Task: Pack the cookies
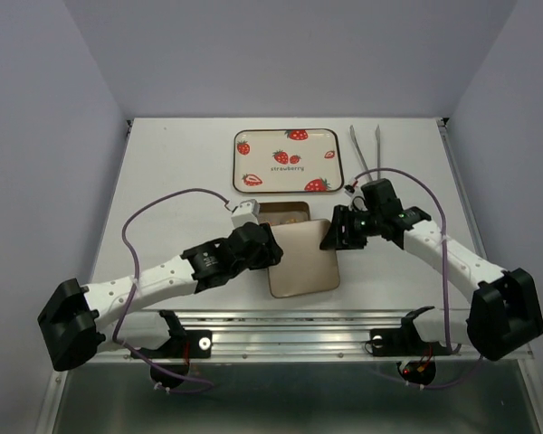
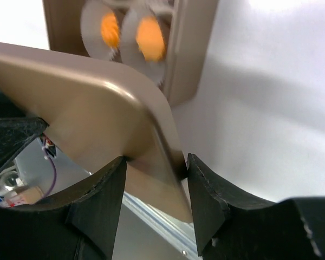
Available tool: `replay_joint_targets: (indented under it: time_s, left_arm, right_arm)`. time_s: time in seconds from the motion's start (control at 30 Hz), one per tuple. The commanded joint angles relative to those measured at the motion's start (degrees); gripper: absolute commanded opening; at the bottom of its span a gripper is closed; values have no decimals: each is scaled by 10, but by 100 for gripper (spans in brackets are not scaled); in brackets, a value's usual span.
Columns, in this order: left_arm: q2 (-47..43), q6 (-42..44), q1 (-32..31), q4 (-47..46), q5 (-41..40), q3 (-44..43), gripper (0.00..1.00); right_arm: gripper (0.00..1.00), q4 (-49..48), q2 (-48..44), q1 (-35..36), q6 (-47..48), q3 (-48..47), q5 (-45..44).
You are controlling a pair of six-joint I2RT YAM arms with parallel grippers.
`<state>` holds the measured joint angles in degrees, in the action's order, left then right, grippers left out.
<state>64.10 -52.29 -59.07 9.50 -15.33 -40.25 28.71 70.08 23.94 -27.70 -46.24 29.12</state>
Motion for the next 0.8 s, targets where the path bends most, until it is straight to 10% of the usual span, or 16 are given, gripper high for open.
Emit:
replay_joint_targets:
  time_s: [0.0, 0.77]
  left_arm:
    - [-2, 13, 39, -32, 8, -50, 47]
    - [111, 111, 193, -14, 15, -105, 46]
  right_arm:
    - [53, -113, 47, 10, -26, -77, 82]
    - [51, -173, 241, 26, -72, -197, 67]
